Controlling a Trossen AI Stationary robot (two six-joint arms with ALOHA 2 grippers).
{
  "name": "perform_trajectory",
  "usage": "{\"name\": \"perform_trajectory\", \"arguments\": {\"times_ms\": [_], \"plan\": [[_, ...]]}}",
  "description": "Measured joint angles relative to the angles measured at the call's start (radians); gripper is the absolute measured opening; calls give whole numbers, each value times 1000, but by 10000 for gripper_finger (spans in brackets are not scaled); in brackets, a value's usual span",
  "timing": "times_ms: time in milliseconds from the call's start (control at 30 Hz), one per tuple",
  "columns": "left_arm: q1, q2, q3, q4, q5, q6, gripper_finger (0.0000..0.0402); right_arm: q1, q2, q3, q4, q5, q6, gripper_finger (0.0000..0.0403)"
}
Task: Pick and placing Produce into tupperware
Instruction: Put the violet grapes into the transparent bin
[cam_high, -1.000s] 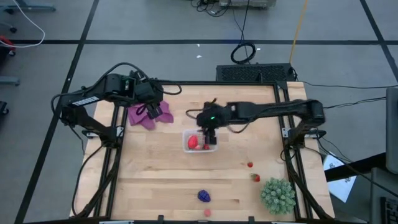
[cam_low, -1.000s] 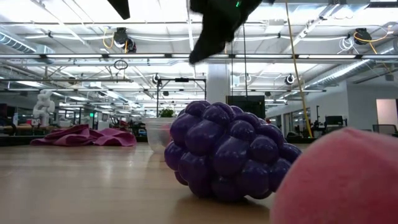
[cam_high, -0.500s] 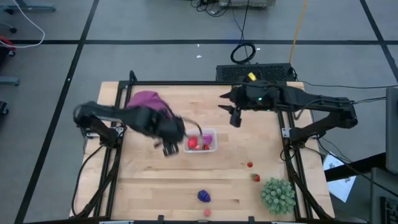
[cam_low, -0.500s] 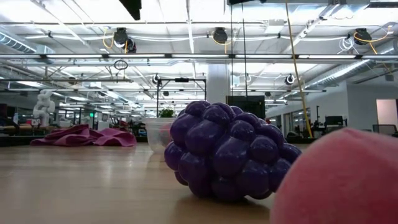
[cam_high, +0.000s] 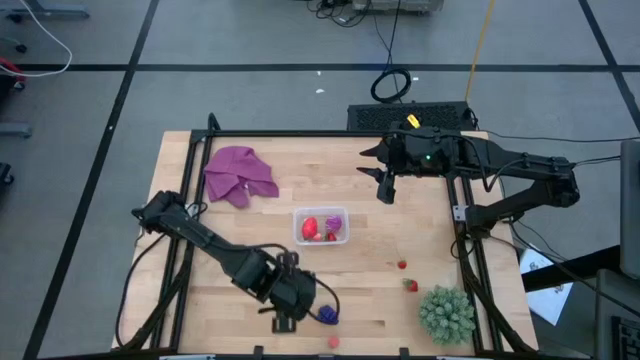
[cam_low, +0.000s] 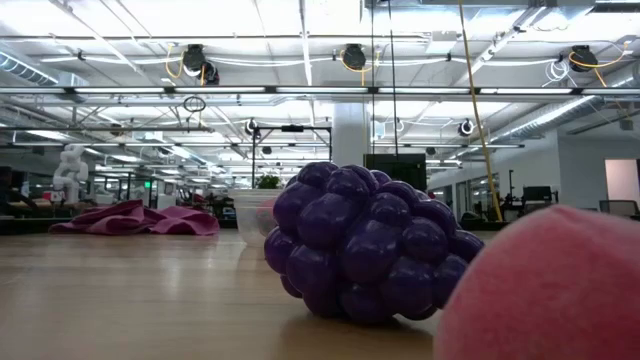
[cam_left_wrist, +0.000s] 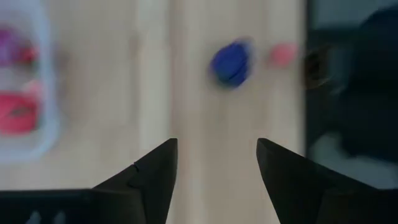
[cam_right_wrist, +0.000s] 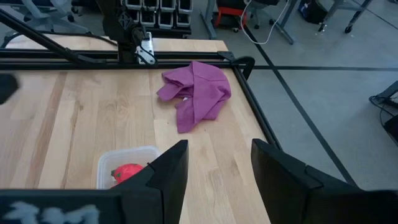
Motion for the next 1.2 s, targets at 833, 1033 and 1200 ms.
{"name": "perform_trajectory", "arguments": {"times_ms": [833,1033,1200], "plan": [[-1,231,0,306,76,214,223,2,-4,0,-5,-5,0,165],[15,258,1,280,62,295,223,2,-4,0,30,-6,0,165],[37,276,2,272,59,311,223,2,-4,0,62,-6,0,165]]}}
